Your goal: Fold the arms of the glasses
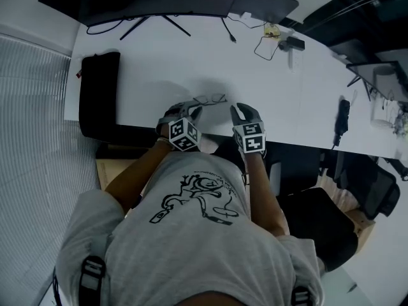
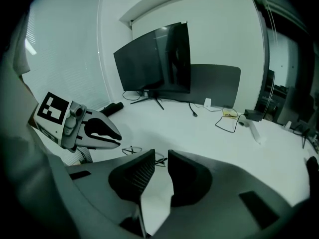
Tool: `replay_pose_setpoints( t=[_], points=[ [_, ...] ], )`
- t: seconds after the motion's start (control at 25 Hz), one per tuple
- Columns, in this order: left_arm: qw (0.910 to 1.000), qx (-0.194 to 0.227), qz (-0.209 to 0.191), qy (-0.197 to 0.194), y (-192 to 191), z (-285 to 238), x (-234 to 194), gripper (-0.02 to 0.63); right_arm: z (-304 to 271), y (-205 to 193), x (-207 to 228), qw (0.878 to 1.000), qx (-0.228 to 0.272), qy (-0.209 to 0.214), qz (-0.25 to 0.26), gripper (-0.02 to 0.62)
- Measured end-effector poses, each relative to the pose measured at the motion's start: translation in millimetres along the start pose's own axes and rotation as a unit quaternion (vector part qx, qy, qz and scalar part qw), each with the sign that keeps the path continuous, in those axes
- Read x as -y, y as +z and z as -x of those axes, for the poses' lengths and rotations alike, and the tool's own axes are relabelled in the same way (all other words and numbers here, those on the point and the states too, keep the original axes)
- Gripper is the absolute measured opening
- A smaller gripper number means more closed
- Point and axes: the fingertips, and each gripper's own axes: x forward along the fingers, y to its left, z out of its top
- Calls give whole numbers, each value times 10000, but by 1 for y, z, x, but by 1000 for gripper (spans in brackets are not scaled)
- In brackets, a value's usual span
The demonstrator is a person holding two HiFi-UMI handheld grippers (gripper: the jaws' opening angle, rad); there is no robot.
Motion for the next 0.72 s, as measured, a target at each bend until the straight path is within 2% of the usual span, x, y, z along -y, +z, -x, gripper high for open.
replay_pose_setpoints(
  t=[0.16,0.32,0.44,0.72],
  points=[
    [9957,419,827,37,24,24,-18,60,18,28,-2,9996,248,63,79,76],
    [9841,939,1505,95,54,52,-41,43,39,62,-8,9982,569,138,114,63],
    [9748,1330,1784,153,78,75,-58,37,55,88,-12,9964,807,212,128,58],
    [9549,2057,2130,233,129,125,-85,29,96,143,-19,9905,1324,316,192,48]
  ],
)
